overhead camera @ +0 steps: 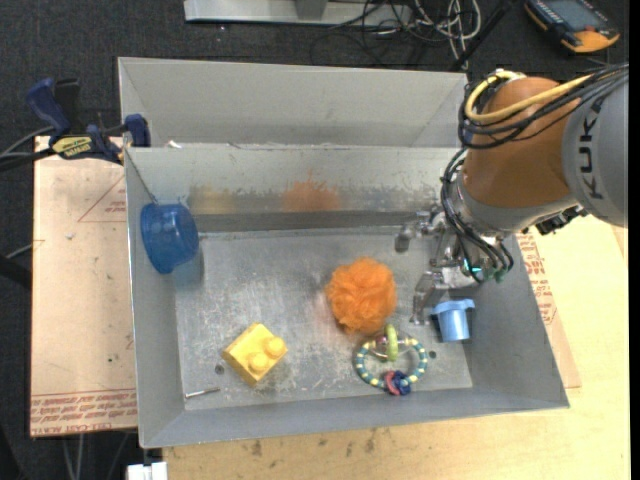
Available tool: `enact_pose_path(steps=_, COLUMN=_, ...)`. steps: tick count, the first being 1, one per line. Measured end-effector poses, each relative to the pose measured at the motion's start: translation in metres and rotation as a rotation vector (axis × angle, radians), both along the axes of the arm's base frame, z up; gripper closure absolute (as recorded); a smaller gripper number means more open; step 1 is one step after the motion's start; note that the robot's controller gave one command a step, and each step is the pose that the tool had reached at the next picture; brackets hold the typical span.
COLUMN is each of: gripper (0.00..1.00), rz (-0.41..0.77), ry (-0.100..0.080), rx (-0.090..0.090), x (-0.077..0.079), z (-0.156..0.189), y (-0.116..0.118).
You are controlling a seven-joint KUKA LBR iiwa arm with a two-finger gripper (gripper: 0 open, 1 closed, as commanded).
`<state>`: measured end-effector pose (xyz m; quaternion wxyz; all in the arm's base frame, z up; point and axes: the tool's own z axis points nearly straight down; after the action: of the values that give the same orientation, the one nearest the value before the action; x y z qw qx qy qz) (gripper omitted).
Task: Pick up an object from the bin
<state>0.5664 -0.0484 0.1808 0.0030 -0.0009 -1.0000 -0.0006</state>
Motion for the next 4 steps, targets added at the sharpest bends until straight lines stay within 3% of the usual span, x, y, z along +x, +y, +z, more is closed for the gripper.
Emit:
enact_pose_path(steps=1, gripper=0.0, rz=0.001, ry=-0.007, rx=-0.001, x=0.002, z=0.004, y=0.0)
enact_pose_path(steps=2, gripper=0.0, rz=0.147, ry=-0.014, rx=-0.003, x=0.015, z=-0.022, y=0.03)
enact_pose_path(steps=3, gripper=0.0, rz=0.285, ry=-0.008, rx=0.002, x=0.022, z=-0.039, y=0.056)
enact_pose_path(steps=4, gripper=0.0, rz=0.32, ry=-0.008, rx=0.001, x=0.026, z=-0.058, y=0.054)
